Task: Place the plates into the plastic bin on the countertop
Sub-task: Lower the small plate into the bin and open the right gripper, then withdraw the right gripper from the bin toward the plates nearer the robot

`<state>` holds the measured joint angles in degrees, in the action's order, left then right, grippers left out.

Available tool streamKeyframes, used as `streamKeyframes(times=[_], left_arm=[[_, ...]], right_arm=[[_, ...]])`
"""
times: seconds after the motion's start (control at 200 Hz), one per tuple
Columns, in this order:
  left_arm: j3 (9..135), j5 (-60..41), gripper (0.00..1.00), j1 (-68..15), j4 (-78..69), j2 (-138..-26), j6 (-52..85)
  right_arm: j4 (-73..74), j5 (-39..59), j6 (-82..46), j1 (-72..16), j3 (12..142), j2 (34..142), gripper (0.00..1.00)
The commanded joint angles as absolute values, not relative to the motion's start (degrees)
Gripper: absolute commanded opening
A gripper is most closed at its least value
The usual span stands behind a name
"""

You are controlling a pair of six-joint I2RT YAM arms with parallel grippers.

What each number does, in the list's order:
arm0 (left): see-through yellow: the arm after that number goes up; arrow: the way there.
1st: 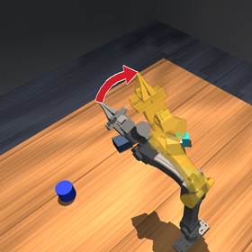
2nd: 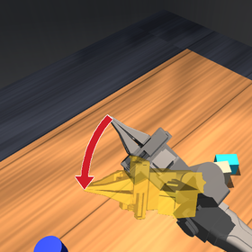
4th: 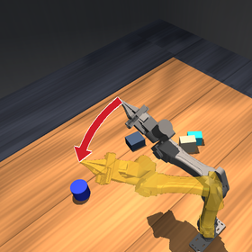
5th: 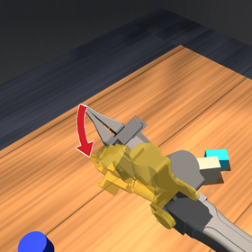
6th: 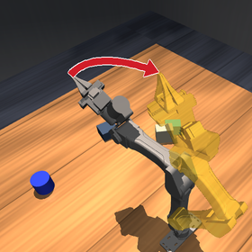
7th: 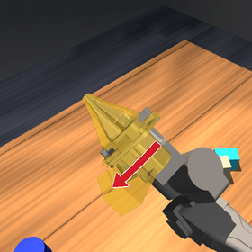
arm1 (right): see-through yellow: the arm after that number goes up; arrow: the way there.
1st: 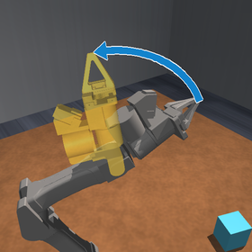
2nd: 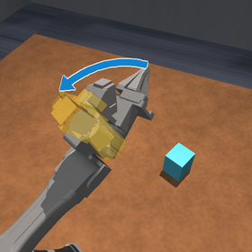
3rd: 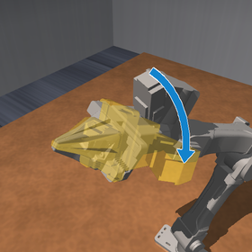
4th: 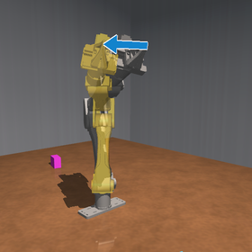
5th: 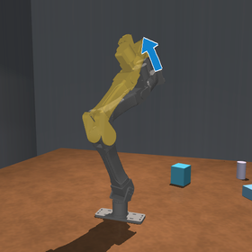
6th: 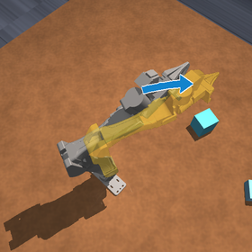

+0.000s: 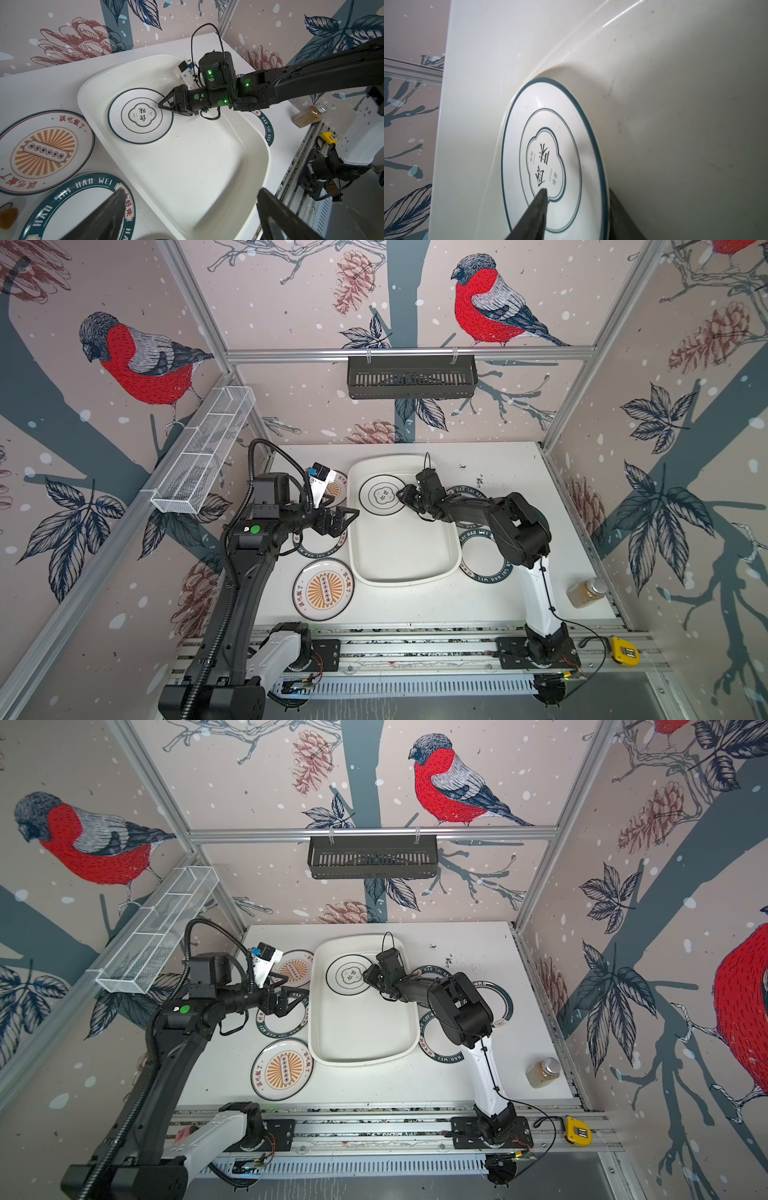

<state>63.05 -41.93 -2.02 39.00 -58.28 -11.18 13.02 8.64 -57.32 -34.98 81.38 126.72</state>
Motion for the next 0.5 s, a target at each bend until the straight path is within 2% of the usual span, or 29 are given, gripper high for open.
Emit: streamKeyframes(times=[0.0, 0.23, 0.495], left_arm=[[63.28, -42.46, 0.98, -2.02, 37.78, -58.23, -11.69], [63.29, -42.85, 0.98, -2.04, 37.39, -58.45, -11.17], [63.35, -42.75, 0.98, -2.12, 37.30, -58.45, -10.99]], right_arm=[[5.02, 1.94, -52.81, -36.12, 84.59, 125.32, 0.49], [-3.34, -5.01, -49.23, -37.17, 87.19, 123.72, 0.55], [-4.64, -5.36, -47.74, -36.71, 87.69, 123.04, 0.57]])
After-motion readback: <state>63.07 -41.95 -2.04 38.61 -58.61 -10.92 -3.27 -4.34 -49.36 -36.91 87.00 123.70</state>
